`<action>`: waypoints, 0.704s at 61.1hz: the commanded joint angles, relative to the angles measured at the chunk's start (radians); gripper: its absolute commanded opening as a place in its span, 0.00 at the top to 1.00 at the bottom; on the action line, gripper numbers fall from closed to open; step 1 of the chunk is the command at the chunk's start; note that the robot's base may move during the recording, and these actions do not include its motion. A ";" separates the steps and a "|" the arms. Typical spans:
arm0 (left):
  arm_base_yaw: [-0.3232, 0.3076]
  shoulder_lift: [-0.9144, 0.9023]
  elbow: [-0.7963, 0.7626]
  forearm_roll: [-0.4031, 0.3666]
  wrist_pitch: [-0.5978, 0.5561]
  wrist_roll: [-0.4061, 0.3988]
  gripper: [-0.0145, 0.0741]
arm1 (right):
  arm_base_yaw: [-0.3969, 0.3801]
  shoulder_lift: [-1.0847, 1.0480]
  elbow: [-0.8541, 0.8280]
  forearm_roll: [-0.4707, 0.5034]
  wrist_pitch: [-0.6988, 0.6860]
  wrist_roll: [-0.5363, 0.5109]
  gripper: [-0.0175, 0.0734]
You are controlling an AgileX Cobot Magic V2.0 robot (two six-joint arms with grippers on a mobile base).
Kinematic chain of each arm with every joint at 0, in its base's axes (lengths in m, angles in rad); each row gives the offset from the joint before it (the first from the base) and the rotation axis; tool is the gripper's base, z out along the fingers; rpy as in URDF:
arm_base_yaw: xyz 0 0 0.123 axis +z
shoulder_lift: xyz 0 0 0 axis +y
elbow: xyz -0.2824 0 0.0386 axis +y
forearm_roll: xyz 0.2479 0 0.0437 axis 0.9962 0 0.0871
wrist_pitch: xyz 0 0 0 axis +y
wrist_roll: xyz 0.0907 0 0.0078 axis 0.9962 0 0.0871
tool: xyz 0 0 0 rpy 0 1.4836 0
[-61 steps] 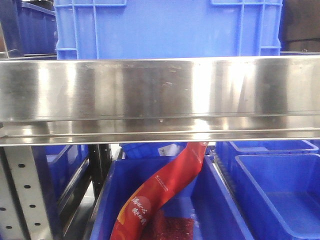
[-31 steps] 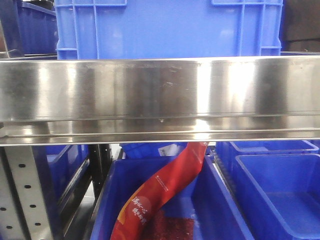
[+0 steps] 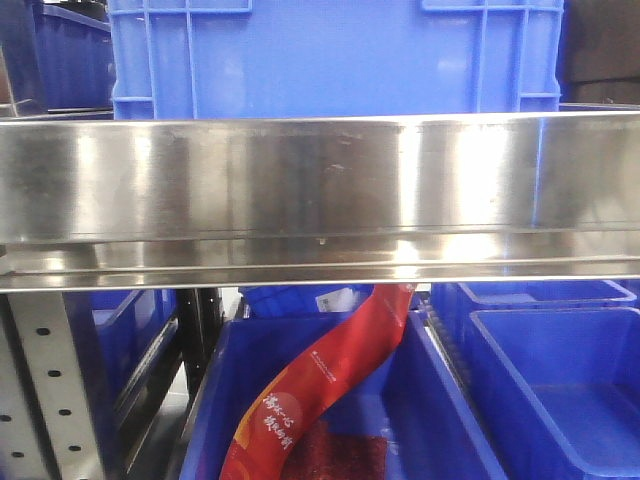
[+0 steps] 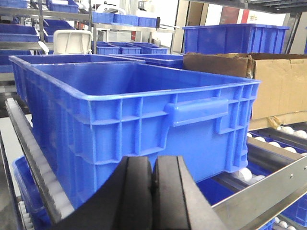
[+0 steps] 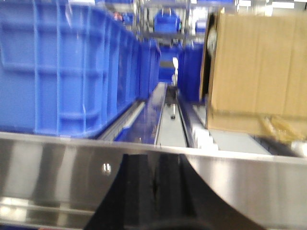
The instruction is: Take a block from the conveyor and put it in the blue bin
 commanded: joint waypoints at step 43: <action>-0.005 -0.004 0.000 -0.001 -0.033 0.000 0.96 | -0.013 -0.009 0.002 -0.007 -0.061 -0.001 0.99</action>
